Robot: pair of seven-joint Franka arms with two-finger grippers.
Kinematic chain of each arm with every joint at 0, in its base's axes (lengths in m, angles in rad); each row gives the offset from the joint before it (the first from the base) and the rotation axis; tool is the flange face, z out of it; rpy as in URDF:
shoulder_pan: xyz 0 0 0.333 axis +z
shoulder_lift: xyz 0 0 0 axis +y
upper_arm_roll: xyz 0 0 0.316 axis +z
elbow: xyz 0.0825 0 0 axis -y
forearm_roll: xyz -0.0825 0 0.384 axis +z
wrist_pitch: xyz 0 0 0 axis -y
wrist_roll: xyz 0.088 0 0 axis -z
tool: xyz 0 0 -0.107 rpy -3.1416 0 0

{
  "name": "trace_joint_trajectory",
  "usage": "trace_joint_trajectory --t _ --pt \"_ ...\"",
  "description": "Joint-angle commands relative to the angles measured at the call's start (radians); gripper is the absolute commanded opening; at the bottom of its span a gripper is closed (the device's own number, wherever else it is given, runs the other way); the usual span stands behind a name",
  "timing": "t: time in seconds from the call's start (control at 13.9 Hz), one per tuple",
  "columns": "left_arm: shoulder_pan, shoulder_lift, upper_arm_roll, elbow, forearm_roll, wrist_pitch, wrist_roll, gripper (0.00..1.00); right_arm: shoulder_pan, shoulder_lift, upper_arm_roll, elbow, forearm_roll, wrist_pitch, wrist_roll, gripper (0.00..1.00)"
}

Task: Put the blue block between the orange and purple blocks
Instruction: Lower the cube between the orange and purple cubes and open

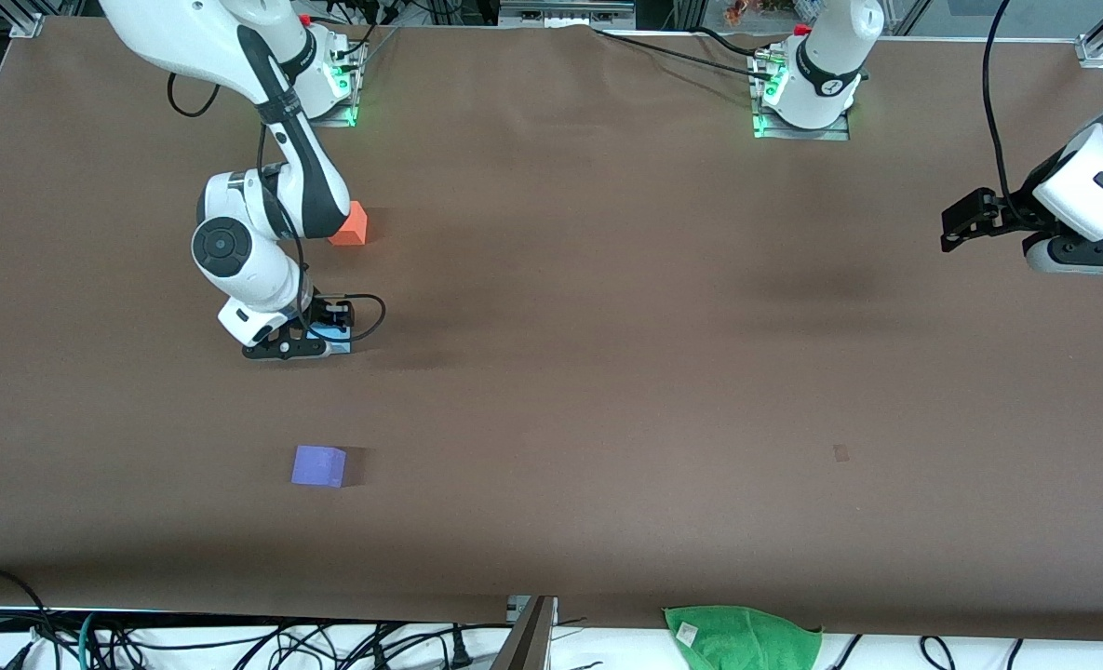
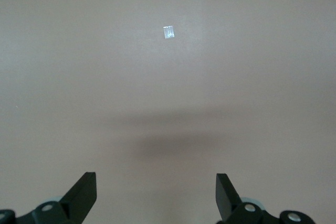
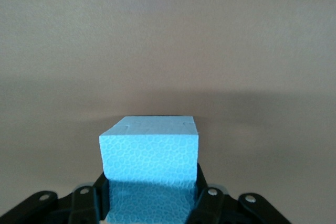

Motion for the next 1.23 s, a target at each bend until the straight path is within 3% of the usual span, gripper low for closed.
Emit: trace_joint_trajectory --t 0.0,0.22,0.29,0.36,0.43,0.72,1.15 --pt "-0.001 -0.013 0.004 -0.005 -0.022 -0.009 -0.006 1.00 0.005 -0.039 -0.004 -0.049 0.040 0.022 -0.027 0.44" --pt "-0.001 -0.013 0.004 -0.003 -0.022 -0.013 -0.003 1.00 0.007 -0.033 -0.004 -0.078 0.040 0.067 -0.027 0.44" --pt "-0.001 -0.013 0.004 -0.005 -0.022 -0.014 -0.004 1.00 0.007 -0.030 -0.004 -0.080 0.040 0.071 -0.027 0.50" --pt "-0.001 -0.013 0.004 -0.003 -0.022 -0.014 -0.004 1.00 0.007 -0.030 -0.004 -0.077 0.040 0.072 -0.025 0.83" --pt "-0.001 -0.013 0.004 -0.005 -0.022 -0.014 -0.004 1.00 0.005 -0.031 -0.004 -0.069 0.040 0.069 -0.027 1.00" --pt "-0.001 -0.013 0.004 -0.003 -0.022 -0.014 -0.004 1.00 0.007 -0.077 -0.009 -0.006 0.040 -0.020 -0.034 1.00" --pt "-0.001 -0.013 0.004 -0.003 -0.022 -0.016 -0.004 1.00 0.007 -0.089 -0.108 0.305 0.025 -0.432 -0.220 1.00"
